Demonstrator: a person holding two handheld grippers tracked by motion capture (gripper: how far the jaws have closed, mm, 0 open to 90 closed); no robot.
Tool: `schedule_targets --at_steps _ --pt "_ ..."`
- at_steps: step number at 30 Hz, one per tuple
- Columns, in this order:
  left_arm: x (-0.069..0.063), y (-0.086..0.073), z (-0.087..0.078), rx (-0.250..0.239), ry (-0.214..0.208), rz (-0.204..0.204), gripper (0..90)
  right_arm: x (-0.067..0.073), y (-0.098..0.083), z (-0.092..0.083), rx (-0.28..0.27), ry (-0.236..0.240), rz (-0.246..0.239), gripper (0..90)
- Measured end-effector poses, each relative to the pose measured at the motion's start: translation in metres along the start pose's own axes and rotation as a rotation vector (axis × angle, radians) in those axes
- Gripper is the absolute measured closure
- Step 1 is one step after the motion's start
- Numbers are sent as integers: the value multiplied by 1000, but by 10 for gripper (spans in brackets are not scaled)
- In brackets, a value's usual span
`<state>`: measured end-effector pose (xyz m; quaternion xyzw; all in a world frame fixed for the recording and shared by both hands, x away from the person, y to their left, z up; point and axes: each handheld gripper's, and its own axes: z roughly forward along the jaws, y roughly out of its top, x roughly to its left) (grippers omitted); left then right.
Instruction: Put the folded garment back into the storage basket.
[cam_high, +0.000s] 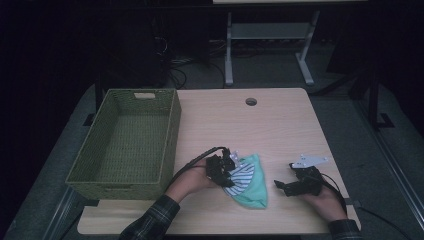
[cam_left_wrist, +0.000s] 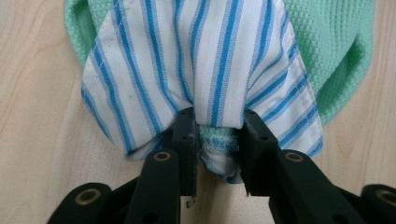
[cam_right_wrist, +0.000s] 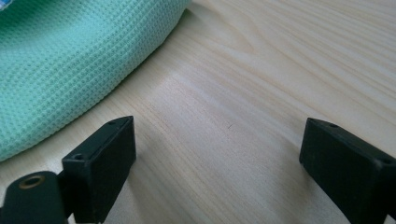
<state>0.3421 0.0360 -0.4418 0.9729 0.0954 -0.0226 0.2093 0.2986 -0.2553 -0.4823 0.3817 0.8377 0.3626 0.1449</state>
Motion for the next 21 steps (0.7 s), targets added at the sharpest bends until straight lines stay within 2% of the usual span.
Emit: schedule_targets --at_steps 4,7,9,13,21 --pt "4 -3 -1 -16 -30 -36 732 0 0 0 0 0 0 103" --pt "4 -3 -3 -17 -37 -44 734 0 0 0 2 0 5 103" --pt "4 -2 -6 -23 -36 -39 734 1 0 0 3 2 8 103" --pt "4 -2 -16 -62 -43 -55 734 1 0 0 3 1 8 103" --pt "2 0 -40 -105 -21 -68 734 1 0 0 2 2 8 103"
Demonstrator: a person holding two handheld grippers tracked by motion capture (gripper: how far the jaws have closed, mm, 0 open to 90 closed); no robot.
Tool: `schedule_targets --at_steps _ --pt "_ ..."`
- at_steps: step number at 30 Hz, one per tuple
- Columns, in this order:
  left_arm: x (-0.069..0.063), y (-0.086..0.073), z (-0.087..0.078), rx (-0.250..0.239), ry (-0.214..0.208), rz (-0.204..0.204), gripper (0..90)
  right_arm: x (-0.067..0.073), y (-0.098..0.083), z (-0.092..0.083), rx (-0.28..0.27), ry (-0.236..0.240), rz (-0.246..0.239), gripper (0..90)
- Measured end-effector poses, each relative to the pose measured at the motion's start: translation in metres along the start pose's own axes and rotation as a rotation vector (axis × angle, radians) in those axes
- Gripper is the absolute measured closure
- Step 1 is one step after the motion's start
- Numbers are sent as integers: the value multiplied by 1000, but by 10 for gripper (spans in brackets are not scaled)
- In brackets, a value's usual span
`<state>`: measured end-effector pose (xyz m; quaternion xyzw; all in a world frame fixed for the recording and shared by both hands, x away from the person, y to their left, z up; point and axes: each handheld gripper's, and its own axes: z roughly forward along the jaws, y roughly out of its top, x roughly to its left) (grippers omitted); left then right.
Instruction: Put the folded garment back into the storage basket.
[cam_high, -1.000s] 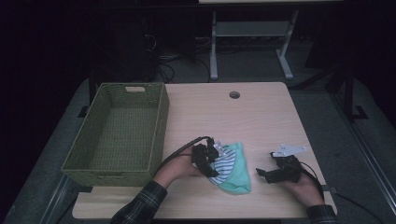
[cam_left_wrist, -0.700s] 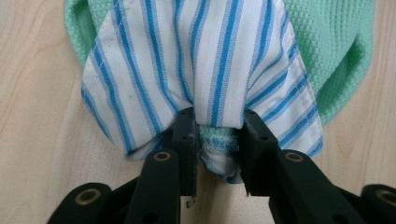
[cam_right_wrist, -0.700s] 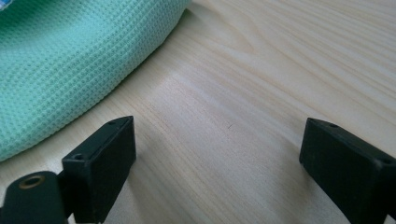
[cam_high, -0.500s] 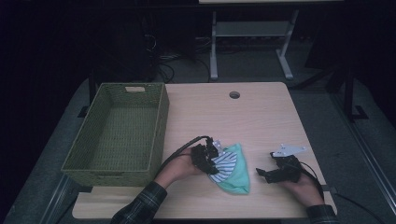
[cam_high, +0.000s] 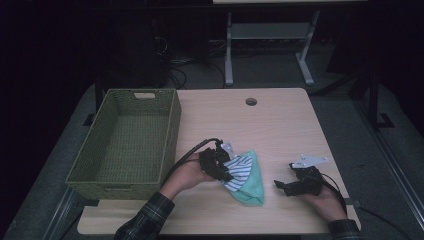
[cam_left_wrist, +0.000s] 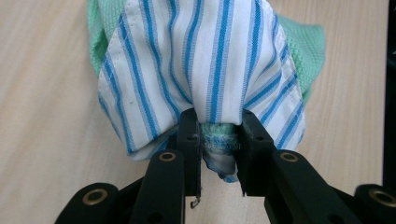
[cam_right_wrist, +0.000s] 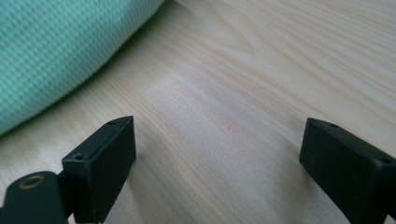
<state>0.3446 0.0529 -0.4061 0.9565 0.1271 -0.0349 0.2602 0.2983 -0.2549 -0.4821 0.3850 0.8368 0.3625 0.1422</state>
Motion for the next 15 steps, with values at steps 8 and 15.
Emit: schedule_targets --at_steps 8,15 --pt "1 10 -22 -30 3 2 733 0 0 0 0 0 -1 102" --pt "6 14 -41 -57 11 -5 732 0 0 0 0 0 -2 103"
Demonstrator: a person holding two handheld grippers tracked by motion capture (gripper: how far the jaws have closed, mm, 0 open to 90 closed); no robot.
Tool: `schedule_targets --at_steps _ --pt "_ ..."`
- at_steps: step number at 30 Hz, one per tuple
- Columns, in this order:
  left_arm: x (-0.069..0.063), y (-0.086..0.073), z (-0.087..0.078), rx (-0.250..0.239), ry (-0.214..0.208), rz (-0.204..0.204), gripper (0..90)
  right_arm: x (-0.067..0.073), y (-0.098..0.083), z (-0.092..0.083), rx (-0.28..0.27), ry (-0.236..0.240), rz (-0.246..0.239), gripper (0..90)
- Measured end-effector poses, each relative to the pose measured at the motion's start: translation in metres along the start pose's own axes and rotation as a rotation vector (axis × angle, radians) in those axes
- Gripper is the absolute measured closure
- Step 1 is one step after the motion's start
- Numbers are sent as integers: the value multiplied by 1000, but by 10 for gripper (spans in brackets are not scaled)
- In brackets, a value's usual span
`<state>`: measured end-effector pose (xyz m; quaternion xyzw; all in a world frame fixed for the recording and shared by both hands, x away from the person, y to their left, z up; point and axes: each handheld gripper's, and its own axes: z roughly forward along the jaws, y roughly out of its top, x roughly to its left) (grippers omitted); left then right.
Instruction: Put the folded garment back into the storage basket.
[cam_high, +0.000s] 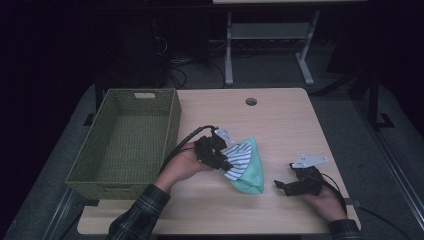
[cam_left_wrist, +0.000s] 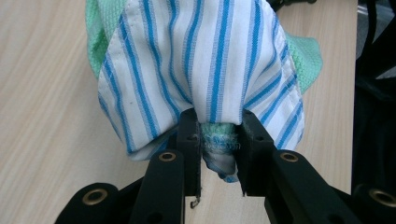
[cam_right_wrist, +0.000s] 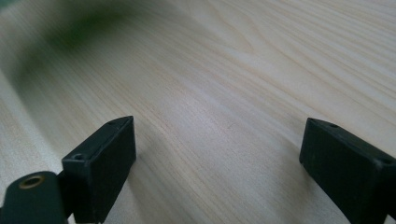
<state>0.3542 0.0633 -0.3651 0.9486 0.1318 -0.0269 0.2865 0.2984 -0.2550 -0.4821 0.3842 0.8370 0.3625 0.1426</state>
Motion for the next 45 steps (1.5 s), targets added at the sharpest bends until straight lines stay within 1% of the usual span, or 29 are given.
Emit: schedule_targets --at_steps 3,10,16,22,23,28,30,31,33,36,38,39,42,44,45 --pt "0 2 -7 1 7 -3 732 0 0 0 0 0 0 103" --pt "2 4 -22 -15 26 -5 731 0 0 0 0 0 1 103" --pt "5 3 -37 -39 34 -21 731 0 0 0 -1 0 1 102" --pt "8 1 -55 -59 54 -32 731 0 0 0 -2 0 2 103" --pt "8 1 -59 -66 57 -41 730 0 0 0 -2 0 2 103" --pt "11 -2 -74 -74 83 -54 730 0 0 0 -1 0 2 103" --pt "12 -3 -81 -74 93 -56 730 0 0 0 -2 0 3 103" --pt "14 -4 -85 -73 97 -45 730 0 0 0 -2 1 4 103" --pt "15 -6 -91 -69 104 -50 730 0 0 0 -2 1 4 103" --pt "17 -10 -98 -79 114 -62 730 0 0 0 -2 1 5 103" --pt "18 -13 -102 -90 120 -77 730 0 0 0 -2 1 4 103" --pt "19 -15 -105 -101 122 -94 730 0 0 0 -3 1 4 103" --pt "21 -20 -113 -106 135 -107 730 0 0 0 -2 1 4 103" --pt "23 -25 -119 -117 146 -126 730 0 0 0 -2 1 4 103" --pt "24 -27 -121 -119 149 -127 730 0 0 0 -2 0 4 103"
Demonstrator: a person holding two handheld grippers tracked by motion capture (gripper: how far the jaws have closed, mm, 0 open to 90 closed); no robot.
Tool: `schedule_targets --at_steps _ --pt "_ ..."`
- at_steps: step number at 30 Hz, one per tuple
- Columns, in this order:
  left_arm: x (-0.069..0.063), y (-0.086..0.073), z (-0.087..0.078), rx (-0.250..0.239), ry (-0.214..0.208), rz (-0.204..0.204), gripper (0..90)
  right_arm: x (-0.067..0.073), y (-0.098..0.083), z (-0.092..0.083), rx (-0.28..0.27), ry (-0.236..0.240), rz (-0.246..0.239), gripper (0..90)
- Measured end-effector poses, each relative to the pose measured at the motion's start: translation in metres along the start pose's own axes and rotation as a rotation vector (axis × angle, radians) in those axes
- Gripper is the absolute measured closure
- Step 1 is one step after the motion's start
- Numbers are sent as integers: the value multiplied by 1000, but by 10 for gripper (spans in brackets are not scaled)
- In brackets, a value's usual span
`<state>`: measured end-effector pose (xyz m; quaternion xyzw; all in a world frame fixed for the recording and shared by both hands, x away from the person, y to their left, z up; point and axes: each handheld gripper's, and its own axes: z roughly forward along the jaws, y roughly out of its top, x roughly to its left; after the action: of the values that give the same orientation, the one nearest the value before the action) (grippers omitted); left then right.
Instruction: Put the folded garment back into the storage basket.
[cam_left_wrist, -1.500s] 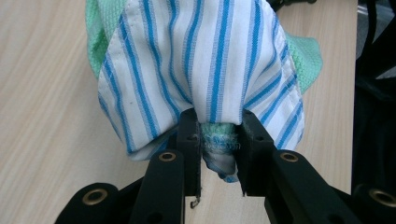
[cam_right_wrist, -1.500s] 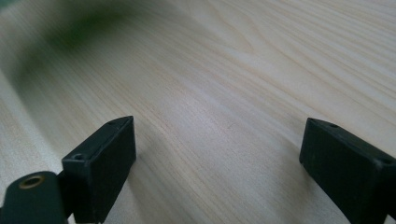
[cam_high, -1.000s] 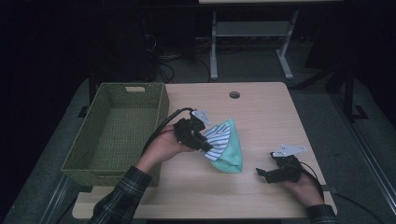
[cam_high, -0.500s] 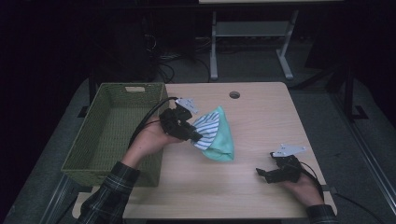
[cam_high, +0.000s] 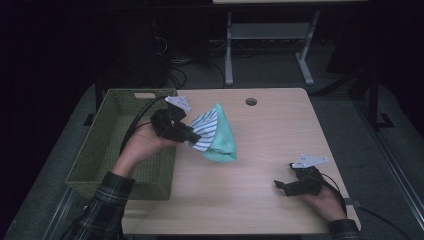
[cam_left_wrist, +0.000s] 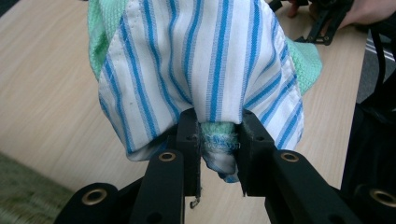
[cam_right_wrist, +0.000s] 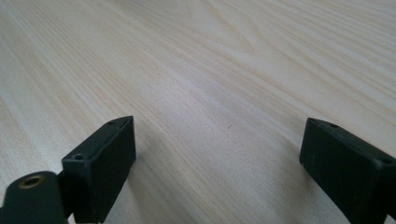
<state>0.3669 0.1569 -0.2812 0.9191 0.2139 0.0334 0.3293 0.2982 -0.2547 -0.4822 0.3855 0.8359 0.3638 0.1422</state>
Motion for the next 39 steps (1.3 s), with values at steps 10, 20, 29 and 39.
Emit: schedule_targets --at_steps 10,20,29,39 --pt "12 -17 -21 -18 37 -54 730 0 0 0 0 -1 -2 103" --pt "23 -33 -42 -34 78 -99 730 0 0 0 0 -2 -1 103" --pt "30 -49 -58 -31 127 -141 730 0 0 0 0 -3 -1 103" --pt "37 -69 -79 -48 182 -194 729 0 0 0 0 -3 -1 103"
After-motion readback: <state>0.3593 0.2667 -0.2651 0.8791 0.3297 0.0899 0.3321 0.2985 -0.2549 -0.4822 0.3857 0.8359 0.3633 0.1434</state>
